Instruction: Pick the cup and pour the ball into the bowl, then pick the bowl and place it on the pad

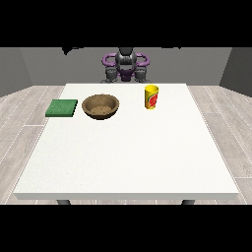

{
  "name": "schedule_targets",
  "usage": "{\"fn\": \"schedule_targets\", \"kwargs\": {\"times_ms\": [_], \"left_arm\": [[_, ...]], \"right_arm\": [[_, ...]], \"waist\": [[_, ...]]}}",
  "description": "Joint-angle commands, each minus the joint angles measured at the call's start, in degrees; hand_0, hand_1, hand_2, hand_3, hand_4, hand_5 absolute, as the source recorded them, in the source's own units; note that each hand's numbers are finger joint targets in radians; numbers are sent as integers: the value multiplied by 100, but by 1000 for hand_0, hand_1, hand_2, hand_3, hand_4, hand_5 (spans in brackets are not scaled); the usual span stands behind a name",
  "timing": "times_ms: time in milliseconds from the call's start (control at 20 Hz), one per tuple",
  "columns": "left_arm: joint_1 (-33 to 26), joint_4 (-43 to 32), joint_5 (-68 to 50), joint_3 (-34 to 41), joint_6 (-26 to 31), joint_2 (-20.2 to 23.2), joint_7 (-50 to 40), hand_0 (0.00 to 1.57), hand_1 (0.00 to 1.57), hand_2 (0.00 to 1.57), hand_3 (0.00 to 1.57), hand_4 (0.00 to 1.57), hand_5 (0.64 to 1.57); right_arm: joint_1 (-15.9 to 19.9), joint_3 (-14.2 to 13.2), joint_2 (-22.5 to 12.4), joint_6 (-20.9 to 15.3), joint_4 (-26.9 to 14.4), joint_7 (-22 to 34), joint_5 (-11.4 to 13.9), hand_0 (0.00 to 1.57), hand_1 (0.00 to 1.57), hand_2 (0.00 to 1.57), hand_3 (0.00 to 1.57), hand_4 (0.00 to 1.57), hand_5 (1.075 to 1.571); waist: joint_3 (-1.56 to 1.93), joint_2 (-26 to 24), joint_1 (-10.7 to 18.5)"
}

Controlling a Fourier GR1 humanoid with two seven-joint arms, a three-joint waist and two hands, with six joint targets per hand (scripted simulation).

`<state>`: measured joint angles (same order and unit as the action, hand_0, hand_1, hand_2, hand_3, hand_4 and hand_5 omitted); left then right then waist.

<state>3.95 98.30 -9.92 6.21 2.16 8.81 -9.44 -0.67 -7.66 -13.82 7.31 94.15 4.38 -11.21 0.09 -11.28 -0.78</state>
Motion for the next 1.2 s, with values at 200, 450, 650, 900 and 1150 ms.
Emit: {"fn": "schedule_targets", "kwargs": {"times_ms": [200, 450, 650, 900, 1150], "left_arm": [[101, -125, -370, 533, 396, 194, 614, 0, 0, 0, 0, 0, 1544], [655, -770, -15, 439, 216, 9, 1451, 0, 0, 0, 0, 0, 1528], [772, -1462, 273, 478, 138, -107, 2335, 0, 0, 0, 0, 0, 1524], [717, -2598, 579, 520, 19, -361, 3633, 0, 0, 0, 0, 0, 1518], [1125, -3623, 840, 531, -385, -589, 4510, 0, 0, 0, 0, 0, 1523]], "right_arm": [[77, -436, 4, 346, 20, -460, -251, 0, 0, 0, 0, 0, 1570], [483, -398, 93, 406, -440, -996, -124, 0, 0, 0, 0, 0, 1570], [493, -253, 257, 482, -569, -1346, 2, 0, 0, 0, 0, 0, 1570], [715, -489, -143, 794, -394, -1157, -240, 0, 0, 0, 0, 0, 1571], [674, -319, 69, 690, -428, -1529, 57, 0, 0, 0, 0, 0, 1570]], "waist": [[-9, 789, 18], [-8, 1465, -89], [-9, 1782, -245], [-12, 2042, -541], [-12, 2289, -725]]}}
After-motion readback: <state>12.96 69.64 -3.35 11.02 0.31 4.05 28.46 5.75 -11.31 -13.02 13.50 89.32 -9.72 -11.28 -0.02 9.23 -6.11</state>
